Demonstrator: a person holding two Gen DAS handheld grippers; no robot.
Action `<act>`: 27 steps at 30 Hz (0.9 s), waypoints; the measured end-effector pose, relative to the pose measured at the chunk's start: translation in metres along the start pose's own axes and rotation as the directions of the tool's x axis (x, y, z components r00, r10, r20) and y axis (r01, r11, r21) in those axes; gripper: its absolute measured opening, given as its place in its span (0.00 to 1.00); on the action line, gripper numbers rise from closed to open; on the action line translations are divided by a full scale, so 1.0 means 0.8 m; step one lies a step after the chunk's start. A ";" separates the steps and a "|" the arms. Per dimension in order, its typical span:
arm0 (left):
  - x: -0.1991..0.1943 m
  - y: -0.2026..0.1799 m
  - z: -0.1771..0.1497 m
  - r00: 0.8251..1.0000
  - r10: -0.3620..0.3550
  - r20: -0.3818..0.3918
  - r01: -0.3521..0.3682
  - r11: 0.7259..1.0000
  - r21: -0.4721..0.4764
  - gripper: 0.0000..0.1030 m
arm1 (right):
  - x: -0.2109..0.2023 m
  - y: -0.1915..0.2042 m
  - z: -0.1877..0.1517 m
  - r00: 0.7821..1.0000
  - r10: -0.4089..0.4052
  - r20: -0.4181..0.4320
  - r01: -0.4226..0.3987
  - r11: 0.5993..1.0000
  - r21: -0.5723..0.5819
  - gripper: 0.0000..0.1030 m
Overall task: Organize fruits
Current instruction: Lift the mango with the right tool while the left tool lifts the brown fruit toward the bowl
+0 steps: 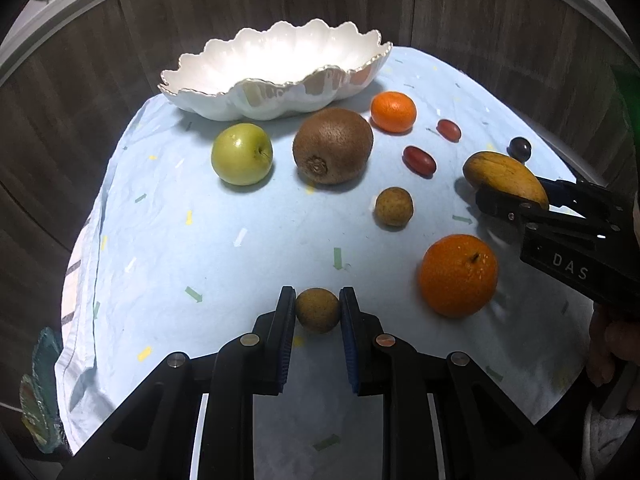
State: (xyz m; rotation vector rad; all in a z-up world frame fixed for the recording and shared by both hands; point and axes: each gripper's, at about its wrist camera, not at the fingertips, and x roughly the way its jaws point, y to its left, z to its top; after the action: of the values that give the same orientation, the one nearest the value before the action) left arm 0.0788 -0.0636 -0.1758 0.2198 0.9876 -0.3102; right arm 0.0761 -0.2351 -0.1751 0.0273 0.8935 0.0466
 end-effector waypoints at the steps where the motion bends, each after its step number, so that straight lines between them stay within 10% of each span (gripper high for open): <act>1: -0.001 0.001 0.001 1.000 0.000 0.005 0.000 1.000 -0.003 0.22 | -0.003 0.001 0.000 1.000 -0.001 0.005 0.001 1.000 -0.002 0.47; 27: -0.052 0.038 0.022 0.992 0.043 0.123 -0.033 0.996 -0.088 0.22 | -0.054 0.031 0.034 0.998 0.034 0.058 -0.032 0.999 -0.029 0.47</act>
State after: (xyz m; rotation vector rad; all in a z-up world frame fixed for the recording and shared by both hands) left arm 0.0820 -0.0345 -0.1302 0.1393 0.8705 -0.2430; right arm 0.0694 -0.2129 -0.1236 0.0173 0.8337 0.0884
